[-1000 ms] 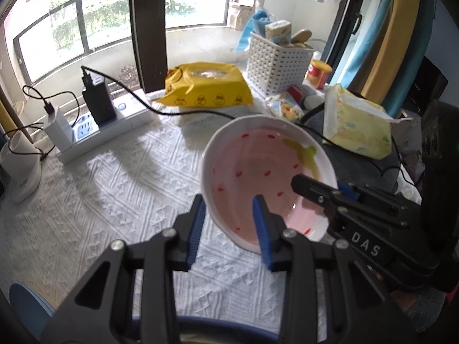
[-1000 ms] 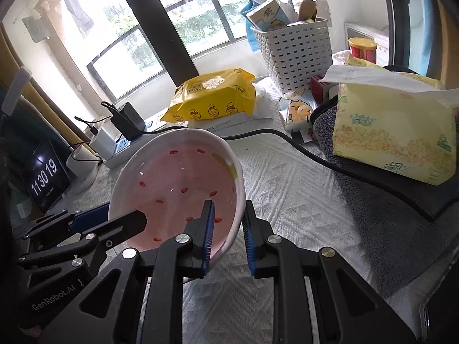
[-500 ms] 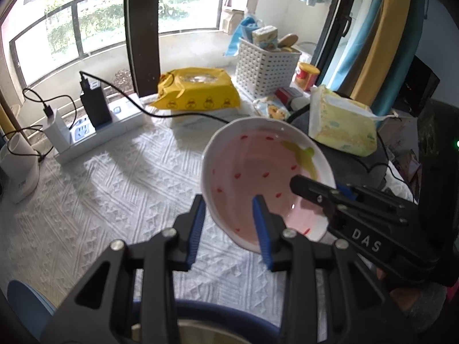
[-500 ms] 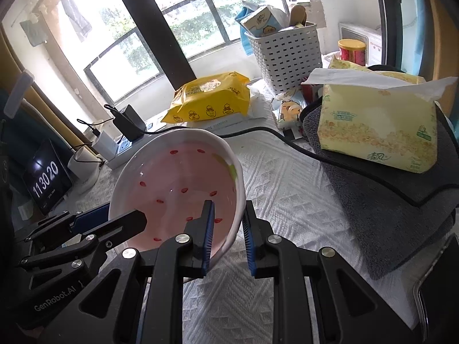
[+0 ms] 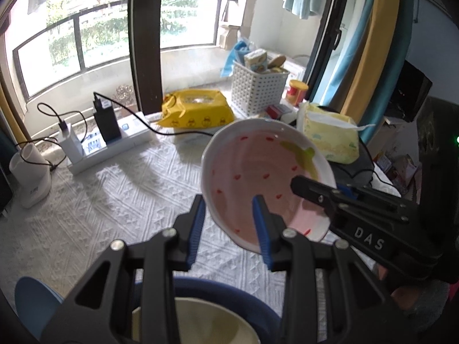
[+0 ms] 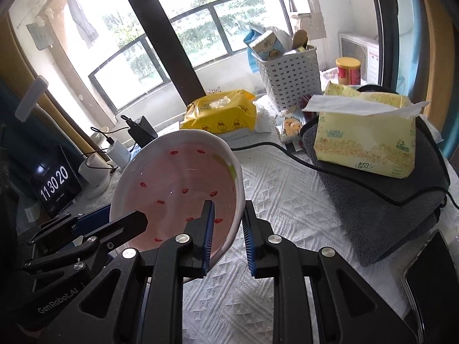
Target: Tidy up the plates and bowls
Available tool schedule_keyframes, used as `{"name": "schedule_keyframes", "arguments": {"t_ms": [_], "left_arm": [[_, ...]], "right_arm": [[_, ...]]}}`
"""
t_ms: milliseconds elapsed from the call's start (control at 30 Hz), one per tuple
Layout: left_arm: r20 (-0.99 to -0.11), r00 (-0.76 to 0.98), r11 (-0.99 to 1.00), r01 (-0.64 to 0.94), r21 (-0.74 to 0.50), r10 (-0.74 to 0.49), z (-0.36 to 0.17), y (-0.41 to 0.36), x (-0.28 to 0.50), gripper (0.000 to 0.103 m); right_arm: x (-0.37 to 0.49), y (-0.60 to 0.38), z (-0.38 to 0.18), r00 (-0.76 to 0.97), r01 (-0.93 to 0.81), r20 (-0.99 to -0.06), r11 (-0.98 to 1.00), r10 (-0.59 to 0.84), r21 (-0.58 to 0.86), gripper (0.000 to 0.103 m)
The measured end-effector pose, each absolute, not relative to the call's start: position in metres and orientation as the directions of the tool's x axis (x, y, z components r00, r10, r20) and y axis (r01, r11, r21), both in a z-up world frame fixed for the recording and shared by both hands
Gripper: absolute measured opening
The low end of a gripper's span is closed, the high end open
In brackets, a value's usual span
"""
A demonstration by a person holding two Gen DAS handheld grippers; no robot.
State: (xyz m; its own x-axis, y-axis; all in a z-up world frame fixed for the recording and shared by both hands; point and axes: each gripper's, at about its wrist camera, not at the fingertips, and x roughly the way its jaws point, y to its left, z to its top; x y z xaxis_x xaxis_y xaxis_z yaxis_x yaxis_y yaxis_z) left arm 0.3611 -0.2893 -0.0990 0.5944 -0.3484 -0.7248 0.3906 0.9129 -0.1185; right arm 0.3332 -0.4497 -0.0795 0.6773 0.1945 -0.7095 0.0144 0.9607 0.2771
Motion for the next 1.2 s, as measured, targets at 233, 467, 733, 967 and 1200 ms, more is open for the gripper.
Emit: {"name": "schedule_keyframes", "arguments": {"t_ms": [233,467,733,967,1200], "left_arm": [[-0.7,0.623,0.917,0.382,-0.115,-0.348,-0.085,-0.276,0.348,0.035],[-0.68,0.644,0.92,0.375,-0.118,-0.35,-0.075,-0.261,0.334,0.035],[-0.657,0.667,0.923,0.364,-0.124,-0.351,-0.064,-0.242,0.319,0.035],[-0.65,0.675,0.928,0.346,-0.139,-0.349,-0.062,-0.223,0.309,0.035],[-0.638,0.692,0.934,0.327,-0.142,-0.339,-0.06,-0.206,0.296,0.034]], "right_arm": [[0.317,-0.439,-0.061,0.705,0.001,-0.684,0.965,0.187,0.264,0.021],[0.305,-0.425,-0.049,0.718,-0.016,-0.67,0.966,0.19,0.257,0.021],[0.292,-0.406,-0.04,0.724,-0.035,-0.66,0.966,0.202,0.257,0.021],[0.281,-0.389,-0.034,0.726,-0.054,-0.654,0.966,0.213,0.254,0.021],[0.274,-0.372,-0.033,0.718,-0.074,-0.659,0.966,0.224,0.248,0.021]]}}
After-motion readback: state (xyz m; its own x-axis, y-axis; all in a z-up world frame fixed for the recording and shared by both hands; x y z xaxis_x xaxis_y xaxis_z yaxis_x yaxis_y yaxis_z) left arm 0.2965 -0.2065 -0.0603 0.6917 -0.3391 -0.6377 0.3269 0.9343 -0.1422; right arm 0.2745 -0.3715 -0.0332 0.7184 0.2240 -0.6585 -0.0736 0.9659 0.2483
